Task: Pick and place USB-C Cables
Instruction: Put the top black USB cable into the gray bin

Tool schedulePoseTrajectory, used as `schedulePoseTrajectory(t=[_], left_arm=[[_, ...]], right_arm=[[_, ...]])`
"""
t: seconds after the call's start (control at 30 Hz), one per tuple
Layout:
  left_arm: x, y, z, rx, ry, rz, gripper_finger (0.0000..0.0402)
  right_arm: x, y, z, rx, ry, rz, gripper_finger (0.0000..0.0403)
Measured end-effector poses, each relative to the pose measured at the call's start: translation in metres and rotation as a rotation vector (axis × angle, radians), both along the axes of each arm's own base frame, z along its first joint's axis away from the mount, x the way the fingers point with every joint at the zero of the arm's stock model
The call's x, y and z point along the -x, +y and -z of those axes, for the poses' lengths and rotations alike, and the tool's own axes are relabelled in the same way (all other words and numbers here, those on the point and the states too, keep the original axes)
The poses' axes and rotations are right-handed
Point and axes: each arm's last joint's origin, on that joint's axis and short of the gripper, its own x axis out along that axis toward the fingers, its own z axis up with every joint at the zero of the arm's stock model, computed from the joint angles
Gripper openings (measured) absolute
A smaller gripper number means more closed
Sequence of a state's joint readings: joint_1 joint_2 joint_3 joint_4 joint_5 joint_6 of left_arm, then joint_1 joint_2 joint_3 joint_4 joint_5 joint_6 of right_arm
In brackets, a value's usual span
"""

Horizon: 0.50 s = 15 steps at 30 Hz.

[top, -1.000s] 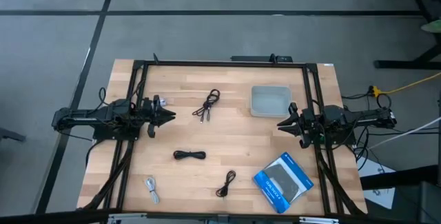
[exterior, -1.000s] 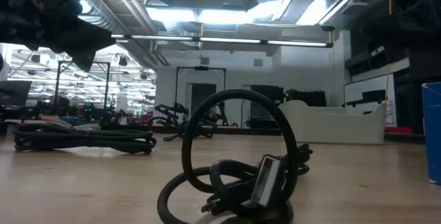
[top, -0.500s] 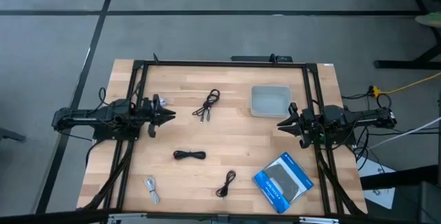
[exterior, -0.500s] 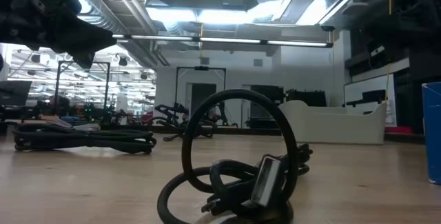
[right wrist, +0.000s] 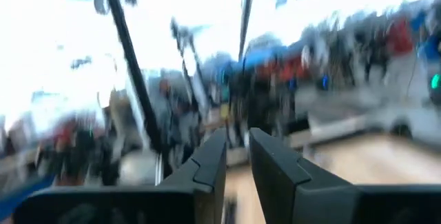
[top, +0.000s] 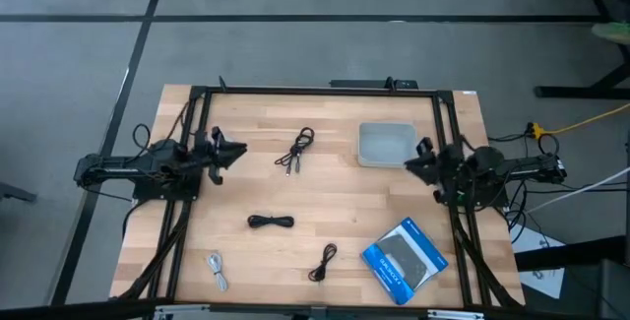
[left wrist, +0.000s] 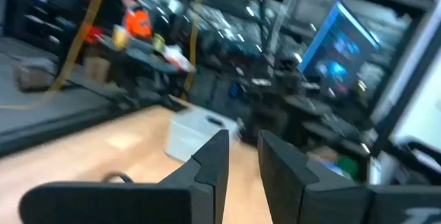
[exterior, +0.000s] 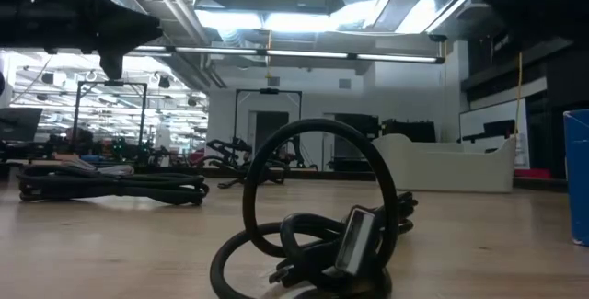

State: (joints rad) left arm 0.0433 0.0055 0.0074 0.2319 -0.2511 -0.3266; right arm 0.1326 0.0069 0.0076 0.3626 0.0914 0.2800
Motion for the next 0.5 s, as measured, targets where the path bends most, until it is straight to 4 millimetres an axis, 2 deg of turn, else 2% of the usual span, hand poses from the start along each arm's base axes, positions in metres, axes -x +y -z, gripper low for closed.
schedulePoseTrajectory(t=[0.13, 0.2, 0.37, 0.5], left_arm=[[0.002, 0.002, -0.010, -0.055, -0.080, -0.091, 0.0073], [0.003, 0.002, -0.015, -0.073, -0.128, -0.097, 0.0073], [-0.001, 0.002, -0.020, -0.069, -0.167, -0.096, 0.0073], [-0.013, 0.003, -0.030, -0.041, -0.102, -0.087, 0.0073]], right_arm=[[0.008, -0.001, -0.020, 0.056, -0.227, 0.043, 0.0070], [0.008, -0.001, -0.028, 0.097, -0.262, 0.058, 0.0070], [-0.009, 0.001, -0.055, 0.164, -0.165, 0.100, 0.0070], [-0.041, 0.004, -0.080, 0.287, 0.002, 0.149, 0.0070]])
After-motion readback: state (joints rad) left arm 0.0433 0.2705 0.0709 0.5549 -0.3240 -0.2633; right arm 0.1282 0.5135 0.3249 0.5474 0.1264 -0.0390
